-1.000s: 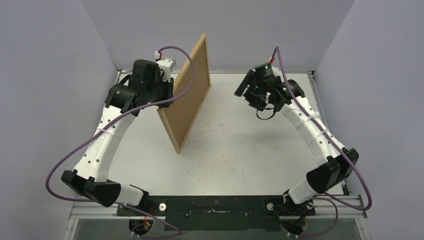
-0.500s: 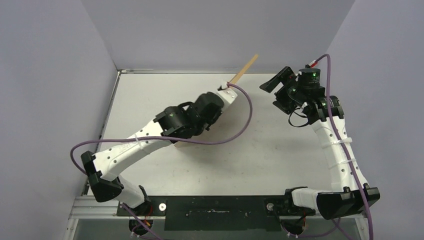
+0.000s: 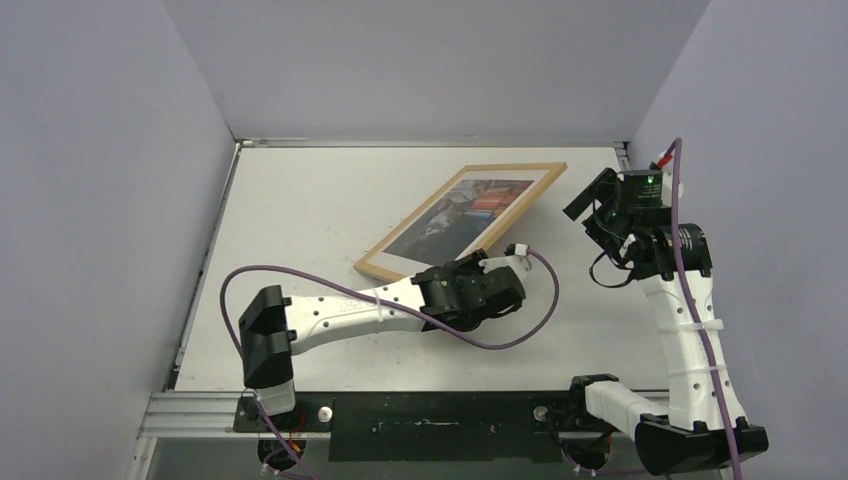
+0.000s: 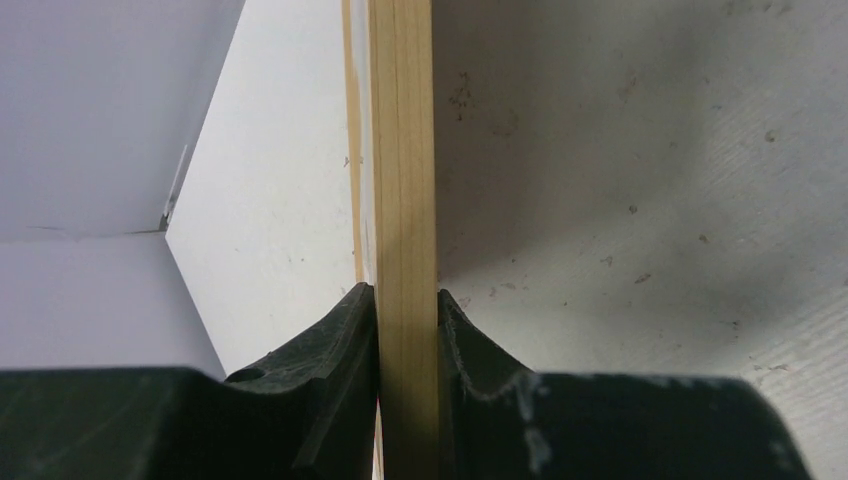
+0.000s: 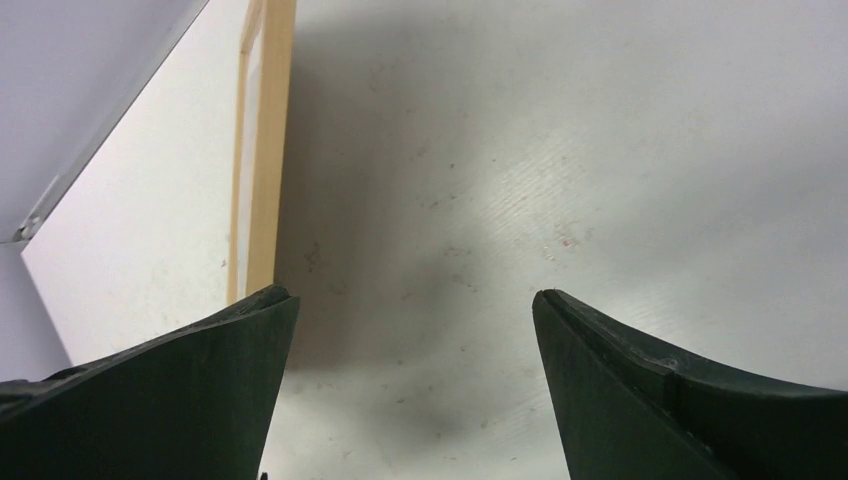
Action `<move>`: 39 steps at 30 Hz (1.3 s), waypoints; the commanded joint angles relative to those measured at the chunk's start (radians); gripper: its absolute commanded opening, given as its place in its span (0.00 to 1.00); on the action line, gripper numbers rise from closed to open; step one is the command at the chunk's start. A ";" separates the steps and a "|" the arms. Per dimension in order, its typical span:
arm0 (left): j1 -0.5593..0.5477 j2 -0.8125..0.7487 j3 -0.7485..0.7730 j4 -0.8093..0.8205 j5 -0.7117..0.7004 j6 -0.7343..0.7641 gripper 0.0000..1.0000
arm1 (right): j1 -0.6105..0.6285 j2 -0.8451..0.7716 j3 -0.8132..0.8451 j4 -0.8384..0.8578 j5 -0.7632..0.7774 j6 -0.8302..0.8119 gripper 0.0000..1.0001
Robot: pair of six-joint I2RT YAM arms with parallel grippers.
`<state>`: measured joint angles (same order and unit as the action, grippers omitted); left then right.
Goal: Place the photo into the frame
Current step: Turn over the photo frame at the center of the board.
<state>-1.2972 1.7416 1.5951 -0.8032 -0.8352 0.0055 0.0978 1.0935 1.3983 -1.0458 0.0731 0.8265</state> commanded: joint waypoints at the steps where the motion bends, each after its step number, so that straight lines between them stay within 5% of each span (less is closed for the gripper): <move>1: 0.004 0.088 -0.053 0.006 0.001 -0.083 0.00 | -0.013 -0.036 -0.035 -0.039 0.083 -0.042 0.91; 5: 0.003 0.158 -0.078 -0.003 0.042 -0.120 0.00 | -0.017 -0.033 -0.088 -0.048 0.083 -0.050 0.91; 14: -0.026 0.297 -0.100 0.054 0.168 -0.233 0.17 | -0.018 -0.026 -0.166 -0.027 0.067 -0.046 0.90; 21: -0.040 0.362 -0.102 0.054 0.181 -0.315 0.40 | -0.020 -0.027 -0.226 -0.009 0.043 -0.051 0.90; 27: -0.069 0.298 -0.130 0.065 0.220 -0.361 0.69 | -0.019 -0.023 -0.274 0.022 0.008 -0.048 0.90; 39: 0.044 -0.050 -0.233 -0.037 0.272 -0.630 0.81 | -0.023 0.211 -0.261 0.306 0.012 -0.175 0.90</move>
<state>-1.3346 1.8397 1.3903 -0.7773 -0.5755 -0.4438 0.0845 1.2060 1.0988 -0.9169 0.0624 0.7216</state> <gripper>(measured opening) 0.805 0.900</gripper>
